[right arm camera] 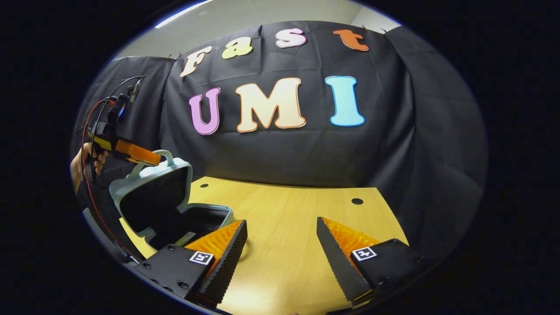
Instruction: First open the suitcase, pack the skin care products into it, and then close the suitcase.
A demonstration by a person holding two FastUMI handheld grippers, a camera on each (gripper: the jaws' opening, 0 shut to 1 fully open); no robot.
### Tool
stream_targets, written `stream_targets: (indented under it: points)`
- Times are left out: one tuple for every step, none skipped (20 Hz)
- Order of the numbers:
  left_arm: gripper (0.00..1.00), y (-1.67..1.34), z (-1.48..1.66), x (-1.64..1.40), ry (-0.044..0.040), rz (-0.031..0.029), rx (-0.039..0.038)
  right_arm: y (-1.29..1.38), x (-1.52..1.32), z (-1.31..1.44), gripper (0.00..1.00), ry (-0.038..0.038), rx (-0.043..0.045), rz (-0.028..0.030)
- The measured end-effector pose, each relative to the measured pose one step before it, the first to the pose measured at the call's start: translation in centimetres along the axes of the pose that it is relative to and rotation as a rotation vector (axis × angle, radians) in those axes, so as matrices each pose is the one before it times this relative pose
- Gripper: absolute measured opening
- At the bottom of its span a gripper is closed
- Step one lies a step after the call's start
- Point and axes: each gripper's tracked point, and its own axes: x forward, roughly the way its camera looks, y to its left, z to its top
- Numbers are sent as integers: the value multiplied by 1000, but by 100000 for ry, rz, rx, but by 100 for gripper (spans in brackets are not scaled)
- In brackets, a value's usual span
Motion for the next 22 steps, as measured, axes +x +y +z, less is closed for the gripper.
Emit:
stream_targets:
  points:
    - [2,-1281,-982,690,2305,-2634,465,-340,-248,-69,98,99,-282,-884]
    - [2,-979,-977,886,2797,-2052,641,-508,-246,46,98,-102,-353,-780]
    - [2,-1077,-1028,821,2485,-1841,648,-476,-259,40,98,-40,-375,-858]
    - [2,-1014,-965,877,2231,-1103,830,-509,-190,23,98,-52,-212,-1013]
    - [3,-839,-966,867,2316,-1027,1121,-461,-185,-7,98,-113,60,-809]
    - [3,-675,-999,811,2200,-45,1022,-521,-421,35,99,-239,-61,-759]
    - [3,-387,-839,777,2143,328,1452,-561,-190,91,98,-551,-179,-1161]
    - [4,-477,-762,1124,874,477,1179,-590,-228,39,98,-380,10,-921]
    - [4,-379,-699,768,995,376,1823,-472,-140,192,98,-554,235,-728]
    - [4,-518,-687,754,1035,317,1200,-478,-17,224,98,-401,298,-924]
    - [6,-303,-550,698,1085,416,-234,-465,-80,65,98,-323,779,-786]
    - [7,-252,-584,560,1003,-148,-145,-286,-80,204,98,-452,697,-438]
    - [9,-129,-343,474,402,370,-665,-239,-115,251,98,-576,266,-84]
    - [10,-405,-341,-29,-789,1294,66,-373,-97,162,98,-551,-420,-160]
    - [16,-344,519,-171,-3523,1525,854,-391,5,263,98,-794,-755,50]
    - [22,-199,1045,-521,-5127,3908,2133,-276,-5,472,98,-859,-510,214]
    - [43,-369,2104,-910,-9594,4381,3084,-341,70,639,98,-1318,-66,-96]
    - [46,-304,2998,-1031,-11275,4606,2284,-377,134,1248,98,-2312,339,-217]
    - [46,-791,3424,-643,-12037,2625,1252,-376,130,1567,98,-3229,1267,-328]
    - [53,-1606,2677,-161,-8671,-627,880,-201,128,2109,98,-4501,2040,339]
    - [61,-1695,1865,209,-3703,-1615,1279,138,56,1639,98,-4006,1279,1552]
    - [74,-1231,491,-107,-841,-967,703,121,-10,1401,98,-3265,78,1875]
